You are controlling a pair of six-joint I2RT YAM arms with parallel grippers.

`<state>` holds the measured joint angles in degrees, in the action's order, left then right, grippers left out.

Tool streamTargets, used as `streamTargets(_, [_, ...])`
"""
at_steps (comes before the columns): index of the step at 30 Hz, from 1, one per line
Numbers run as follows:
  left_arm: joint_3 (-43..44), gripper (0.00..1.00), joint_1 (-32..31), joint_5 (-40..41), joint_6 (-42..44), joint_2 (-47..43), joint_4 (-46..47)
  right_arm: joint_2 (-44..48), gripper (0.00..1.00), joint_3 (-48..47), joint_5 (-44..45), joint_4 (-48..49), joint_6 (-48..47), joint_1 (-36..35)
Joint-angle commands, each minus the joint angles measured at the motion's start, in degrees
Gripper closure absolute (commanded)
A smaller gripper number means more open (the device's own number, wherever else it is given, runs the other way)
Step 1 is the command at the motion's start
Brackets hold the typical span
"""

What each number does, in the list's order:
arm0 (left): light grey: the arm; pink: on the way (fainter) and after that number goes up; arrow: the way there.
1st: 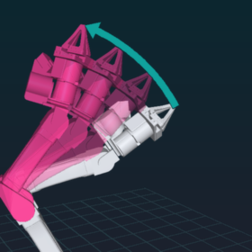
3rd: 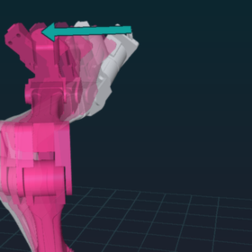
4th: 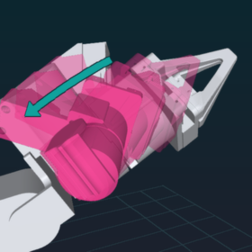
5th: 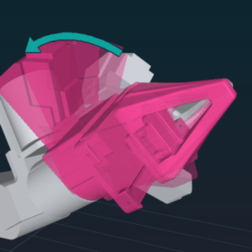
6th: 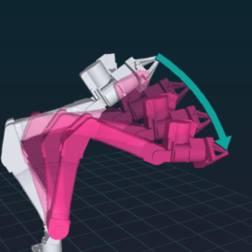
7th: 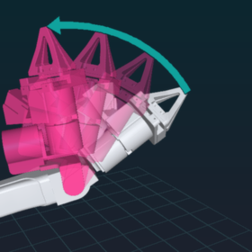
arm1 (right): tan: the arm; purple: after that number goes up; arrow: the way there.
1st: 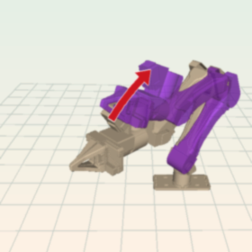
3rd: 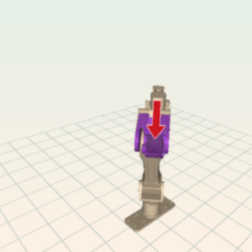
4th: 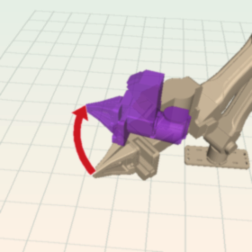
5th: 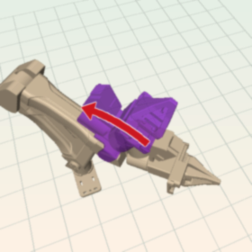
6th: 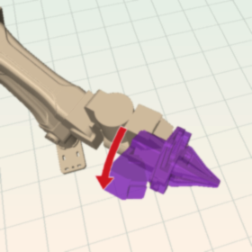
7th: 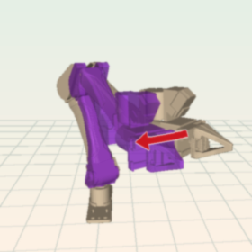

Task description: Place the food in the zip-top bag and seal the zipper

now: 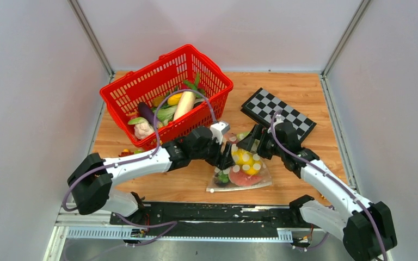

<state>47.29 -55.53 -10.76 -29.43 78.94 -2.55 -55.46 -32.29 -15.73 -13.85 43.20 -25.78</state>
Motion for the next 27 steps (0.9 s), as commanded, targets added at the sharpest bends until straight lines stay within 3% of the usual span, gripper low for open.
streamTargets(1, [7.26,0.23,-0.21,5.57,2.40,1.90,-0.95,-4.01,0.10,-4.65,-4.79,2.02,-4.29,3.59])
streamTargets(4, [8.24,0.23,-0.15,8.81,2.71,2.45,-4.11,-5.18,0.10,-5.87,-3.95,-1.60,-6.92,5.10])
streamTargets(10, [6.97,0.22,-0.20,15.51,3.33,0.19,-10.94,-4.30,0.07,-9.02,6.16,-9.31,-15.74,7.27])
streamTargets(16, [4.89,0.20,-0.14,16.24,4.43,-6.08,-13.41,-3.53,0.06,-15.63,11.47,-17.90,-22.66,8.73])
streamTargets(23, [5.97,0.18,-0.19,12.57,6.75,-14.43,-12.78,3.80,0.22,-8.58,-8.40,-6.20,-16.49,8.67])
streamTargets(27, [9.12,0.11,-0.14,15.27,9.83,-17.28,-14.78,7.20,0.18,-3.42,-13.05,-1.36,-12.59,8.73])
